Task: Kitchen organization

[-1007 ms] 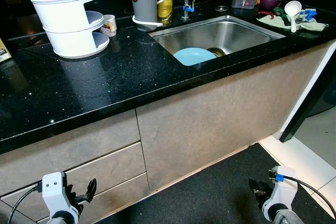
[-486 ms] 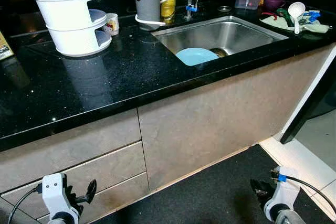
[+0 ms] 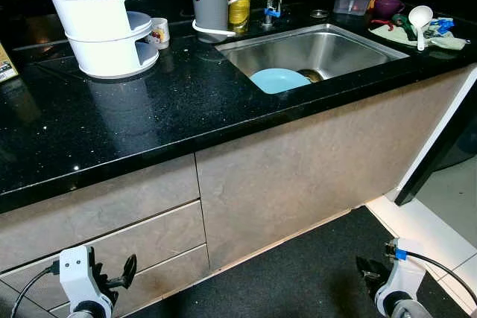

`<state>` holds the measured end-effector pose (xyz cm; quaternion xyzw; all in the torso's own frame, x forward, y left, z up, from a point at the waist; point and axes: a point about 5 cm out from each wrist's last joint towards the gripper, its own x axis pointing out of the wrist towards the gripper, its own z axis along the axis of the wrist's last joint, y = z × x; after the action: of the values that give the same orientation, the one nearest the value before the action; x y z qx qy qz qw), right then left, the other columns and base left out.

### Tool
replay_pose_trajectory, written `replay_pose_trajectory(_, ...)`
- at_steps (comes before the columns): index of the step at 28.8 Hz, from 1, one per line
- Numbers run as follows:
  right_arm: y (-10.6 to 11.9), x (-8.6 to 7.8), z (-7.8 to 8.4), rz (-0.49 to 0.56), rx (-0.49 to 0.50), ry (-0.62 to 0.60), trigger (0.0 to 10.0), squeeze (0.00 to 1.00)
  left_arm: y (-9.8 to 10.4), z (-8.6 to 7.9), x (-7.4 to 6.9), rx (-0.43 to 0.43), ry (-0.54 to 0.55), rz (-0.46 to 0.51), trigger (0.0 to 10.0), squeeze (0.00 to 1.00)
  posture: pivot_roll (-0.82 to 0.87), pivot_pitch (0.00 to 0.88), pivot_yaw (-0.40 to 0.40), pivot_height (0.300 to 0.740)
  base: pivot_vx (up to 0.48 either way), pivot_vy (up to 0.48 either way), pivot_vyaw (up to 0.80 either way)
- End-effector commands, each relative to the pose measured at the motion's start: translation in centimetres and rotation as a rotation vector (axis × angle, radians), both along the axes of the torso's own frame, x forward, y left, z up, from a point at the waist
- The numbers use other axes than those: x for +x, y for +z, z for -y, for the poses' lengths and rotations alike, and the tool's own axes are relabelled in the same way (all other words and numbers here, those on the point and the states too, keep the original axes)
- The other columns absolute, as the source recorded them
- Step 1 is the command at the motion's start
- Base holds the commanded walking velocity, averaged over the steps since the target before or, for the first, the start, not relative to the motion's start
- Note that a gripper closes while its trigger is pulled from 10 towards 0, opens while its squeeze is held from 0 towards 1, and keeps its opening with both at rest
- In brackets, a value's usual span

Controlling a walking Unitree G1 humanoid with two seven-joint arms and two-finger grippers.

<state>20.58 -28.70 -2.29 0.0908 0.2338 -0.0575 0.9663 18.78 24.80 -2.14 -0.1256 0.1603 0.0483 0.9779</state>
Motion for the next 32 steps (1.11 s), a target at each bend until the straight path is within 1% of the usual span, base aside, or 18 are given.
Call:
replay_pose_trajectory(1, -0.05, 0.06, 0.13, -0.011, 0.005, -0.011, 10.0, 0.00, -0.29, 0.05, -0.13, -0.001, 0.007, -0.012, 10.0, 0.00, 0.09, 0.000, 0.008, 0.740, 0.000, 0.000, 0.00)
replay_pose_trajectory(15, -0.13, 0.06, 0.02, -0.015, 0.022, 0.009, 10.0, 0.00, -0.44, 0.03, -0.21, 0.003, 0.021, -0.017, 10.0, 0.00, 0.09, 0.000, 0.009, 0.740, 0.000, 0.000, 0.00)
replay_pose_trajectory(32, -0.05, 0.36, -0.01, -0.018, 0.023, 0.010, 10.0, 0.00, -0.37, 0.03, 0.18, 0.005, 0.023, -0.012, 10.0, 0.00, 0.09, 0.000, 0.010, 0.740, 0.000, 0.000, 0.00)
